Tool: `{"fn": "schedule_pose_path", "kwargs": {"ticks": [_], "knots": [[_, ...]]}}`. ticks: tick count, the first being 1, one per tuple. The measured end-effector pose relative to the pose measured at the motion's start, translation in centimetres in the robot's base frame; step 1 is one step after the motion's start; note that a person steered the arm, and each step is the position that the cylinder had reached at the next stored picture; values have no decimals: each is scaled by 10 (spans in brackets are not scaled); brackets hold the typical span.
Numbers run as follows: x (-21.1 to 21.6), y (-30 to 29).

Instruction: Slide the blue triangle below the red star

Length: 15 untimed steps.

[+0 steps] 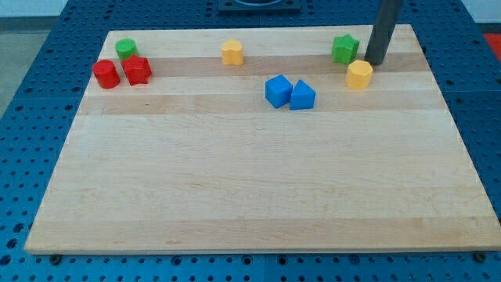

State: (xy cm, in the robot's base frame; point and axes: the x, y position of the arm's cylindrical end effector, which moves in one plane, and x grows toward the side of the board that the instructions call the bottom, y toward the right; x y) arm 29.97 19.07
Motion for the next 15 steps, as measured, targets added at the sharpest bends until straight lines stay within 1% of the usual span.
{"fn": "schedule_pose_path", "kwargs": {"ticks": [1, 2, 3, 4, 5, 6, 8, 9, 10, 11, 12, 13, 14, 15], "knots": [[19, -47], [61, -94], [78, -138], [131, -210], [158, -150], [178, -129], [185, -280], [192, -293], [218, -293], [186, -351], [139, -379], [141, -360], [84, -366], [81, -409]]}}
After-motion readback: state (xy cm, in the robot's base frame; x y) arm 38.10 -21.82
